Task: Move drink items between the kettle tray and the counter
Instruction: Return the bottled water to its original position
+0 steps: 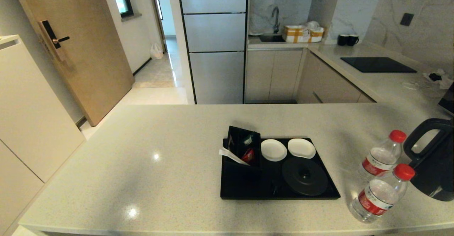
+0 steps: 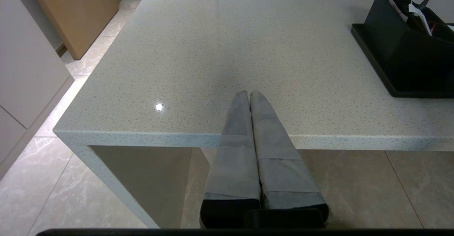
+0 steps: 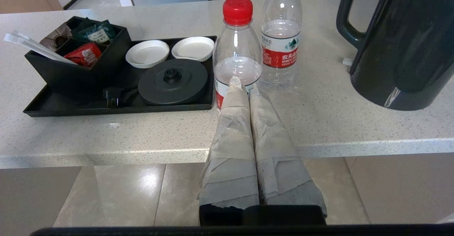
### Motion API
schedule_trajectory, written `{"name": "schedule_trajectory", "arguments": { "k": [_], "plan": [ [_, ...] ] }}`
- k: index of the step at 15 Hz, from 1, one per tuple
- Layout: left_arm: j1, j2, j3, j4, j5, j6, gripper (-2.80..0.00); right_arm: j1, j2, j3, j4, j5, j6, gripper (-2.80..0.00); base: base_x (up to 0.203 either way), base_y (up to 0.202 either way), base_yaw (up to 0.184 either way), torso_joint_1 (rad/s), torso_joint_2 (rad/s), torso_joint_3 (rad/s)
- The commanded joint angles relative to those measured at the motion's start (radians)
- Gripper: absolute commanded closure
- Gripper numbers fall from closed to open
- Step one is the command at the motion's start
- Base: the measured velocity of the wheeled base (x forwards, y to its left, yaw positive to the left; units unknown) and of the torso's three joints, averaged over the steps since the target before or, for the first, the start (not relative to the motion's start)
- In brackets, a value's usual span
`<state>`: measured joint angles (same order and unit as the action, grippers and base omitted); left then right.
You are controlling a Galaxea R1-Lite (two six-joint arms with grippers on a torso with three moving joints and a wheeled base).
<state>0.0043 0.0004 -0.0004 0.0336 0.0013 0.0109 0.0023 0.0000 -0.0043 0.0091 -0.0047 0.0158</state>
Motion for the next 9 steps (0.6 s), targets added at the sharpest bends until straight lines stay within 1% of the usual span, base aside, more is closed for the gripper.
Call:
{"name": "schedule_trajectory", "arguments": {
  "k": [1,9],
  "plan": [
    [0.000,0.000,0.000,0.000,0.000,0.000,0.00,0.001,0.003,0.000,0.000,0.000,0.001,0.00,0.000,0.000,0.000,0.000,0.00,0.000],
    [0.000,0.000,0.000,0.000,0.000,0.000,0.00,0.001,0.003,-0.002,0.005,0.000,-0.002,0.00,0.000,0.000,0.000,0.000,0.00,0.000]
  ]
}}
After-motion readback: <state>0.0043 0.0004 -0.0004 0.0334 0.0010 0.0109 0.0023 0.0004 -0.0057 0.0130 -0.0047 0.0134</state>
